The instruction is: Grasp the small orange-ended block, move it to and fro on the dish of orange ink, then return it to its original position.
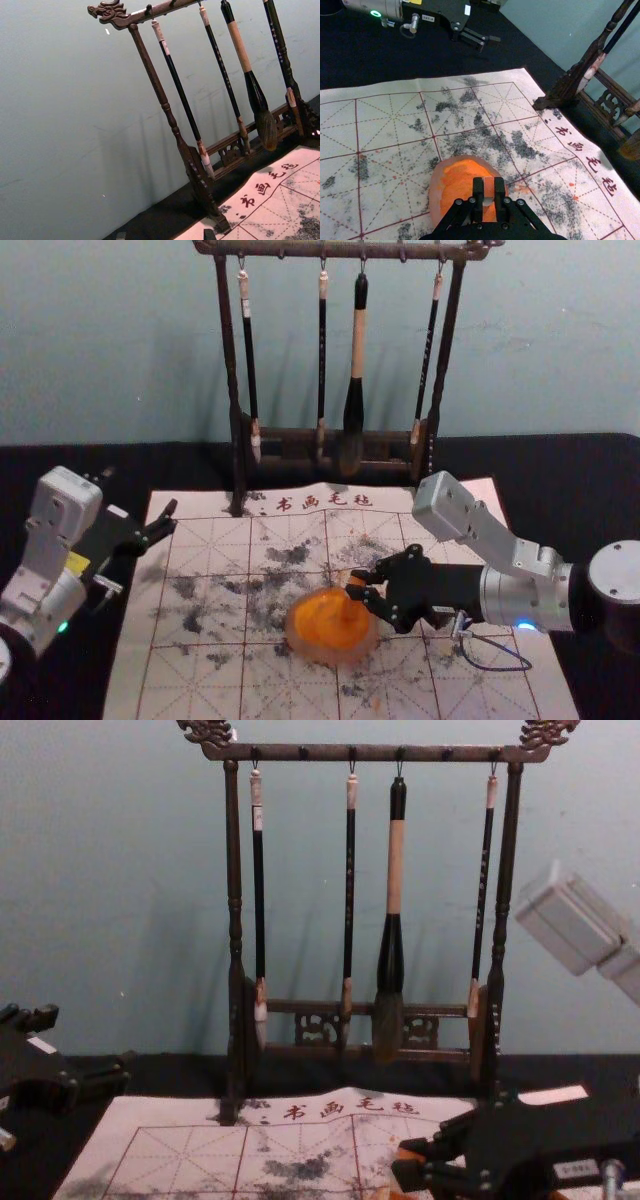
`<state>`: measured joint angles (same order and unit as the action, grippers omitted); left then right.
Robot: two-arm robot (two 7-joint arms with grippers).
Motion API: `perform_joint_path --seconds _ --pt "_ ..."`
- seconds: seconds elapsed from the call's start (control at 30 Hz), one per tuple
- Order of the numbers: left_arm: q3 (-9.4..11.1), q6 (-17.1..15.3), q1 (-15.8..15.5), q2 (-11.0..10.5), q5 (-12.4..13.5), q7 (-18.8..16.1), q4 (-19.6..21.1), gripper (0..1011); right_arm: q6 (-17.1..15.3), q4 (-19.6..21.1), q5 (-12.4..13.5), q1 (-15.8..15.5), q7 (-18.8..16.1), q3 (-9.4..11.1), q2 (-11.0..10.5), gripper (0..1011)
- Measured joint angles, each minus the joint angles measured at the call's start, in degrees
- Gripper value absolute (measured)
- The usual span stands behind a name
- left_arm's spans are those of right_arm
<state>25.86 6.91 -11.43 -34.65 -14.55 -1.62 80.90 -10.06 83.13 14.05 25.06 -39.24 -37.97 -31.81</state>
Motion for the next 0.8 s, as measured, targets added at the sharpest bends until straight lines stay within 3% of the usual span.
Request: perform_joint_path --seconds 0.4,0.8 --pt "0.0 0.0 0.0 0.0 0.0 0.0 0.0 1001 0.0 3.1 1.5 -2.2 -0.5 0.6 -1.6 106" --pt "0.0 0.0 0.0 0.0 0.0 0.0 0.0 1001 0.0 3.5 1.4 -2.0 -1.2 -1.0 -1.2 106"
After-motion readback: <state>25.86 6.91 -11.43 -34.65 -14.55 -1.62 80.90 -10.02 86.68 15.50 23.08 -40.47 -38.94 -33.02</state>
